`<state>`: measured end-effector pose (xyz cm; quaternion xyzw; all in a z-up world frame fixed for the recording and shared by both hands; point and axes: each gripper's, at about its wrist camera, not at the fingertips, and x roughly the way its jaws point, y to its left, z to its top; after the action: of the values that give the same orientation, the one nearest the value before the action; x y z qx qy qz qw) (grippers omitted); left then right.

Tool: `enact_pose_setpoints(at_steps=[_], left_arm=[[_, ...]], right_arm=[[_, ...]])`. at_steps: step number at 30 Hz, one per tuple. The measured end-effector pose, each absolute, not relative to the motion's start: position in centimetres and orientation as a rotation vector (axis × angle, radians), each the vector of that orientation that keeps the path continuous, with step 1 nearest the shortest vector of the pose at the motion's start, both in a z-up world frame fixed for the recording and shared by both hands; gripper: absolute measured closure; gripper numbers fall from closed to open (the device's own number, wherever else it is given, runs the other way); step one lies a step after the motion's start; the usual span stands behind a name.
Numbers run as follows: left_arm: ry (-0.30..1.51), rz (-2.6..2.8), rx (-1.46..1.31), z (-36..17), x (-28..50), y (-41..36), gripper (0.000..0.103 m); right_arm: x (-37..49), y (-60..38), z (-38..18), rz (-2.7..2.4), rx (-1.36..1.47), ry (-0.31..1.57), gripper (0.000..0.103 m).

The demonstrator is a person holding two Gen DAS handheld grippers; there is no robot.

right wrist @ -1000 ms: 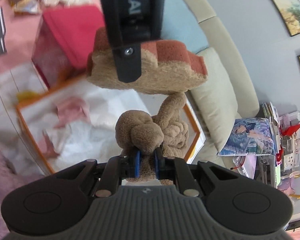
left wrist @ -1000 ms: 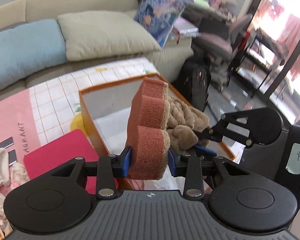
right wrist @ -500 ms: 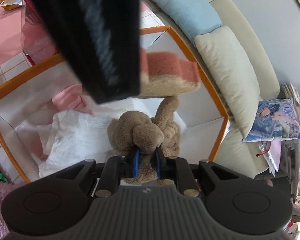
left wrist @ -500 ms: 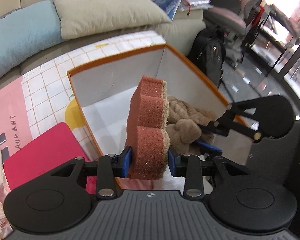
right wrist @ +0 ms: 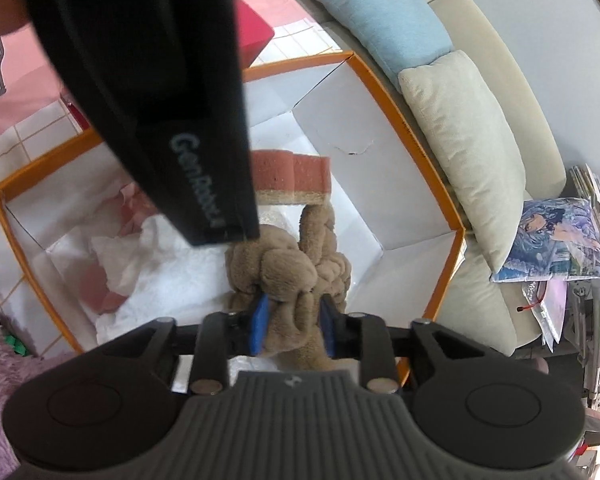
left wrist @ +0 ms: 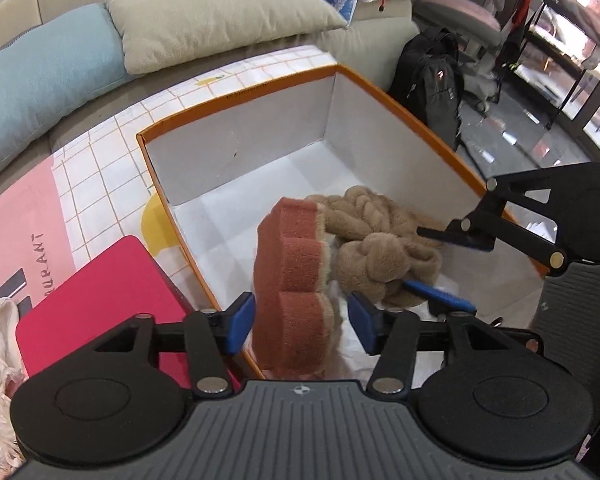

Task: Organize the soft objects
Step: 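Withdraw both tools from the box back toward the bed items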

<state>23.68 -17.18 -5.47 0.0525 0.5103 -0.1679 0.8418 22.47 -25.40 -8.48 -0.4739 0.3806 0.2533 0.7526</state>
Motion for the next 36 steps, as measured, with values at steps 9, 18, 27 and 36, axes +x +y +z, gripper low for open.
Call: enact_pose_setpoints(at_steps=[9, 18, 27, 36], left_arm=[[0.945, -0.421, 0.131, -1.0, 21.1, -16.1, 0.035], [0.743, -0.422, 0.141, 4.3, 16.3, -13.2, 0.035], [0.673, -0.280, 0.098, 5.5, 11.6, -7.6, 0.035], [0.759, -0.142, -0.038, 2.1, 9.2, -1.4, 0.036]], right_arm=[[22.3, -26.4, -4.5, 0.467, -0.811, 0.835, 0.061], [19.0, -25.7, 0.0, 0.351, -0.481, 0.727, 0.052], [14.7, -22.4, 1.5, 0.367, -0.206, 0.686, 0.041], [12.7, -17.3, -1.6, 0.409, -0.033, 0.825, 0.040]])
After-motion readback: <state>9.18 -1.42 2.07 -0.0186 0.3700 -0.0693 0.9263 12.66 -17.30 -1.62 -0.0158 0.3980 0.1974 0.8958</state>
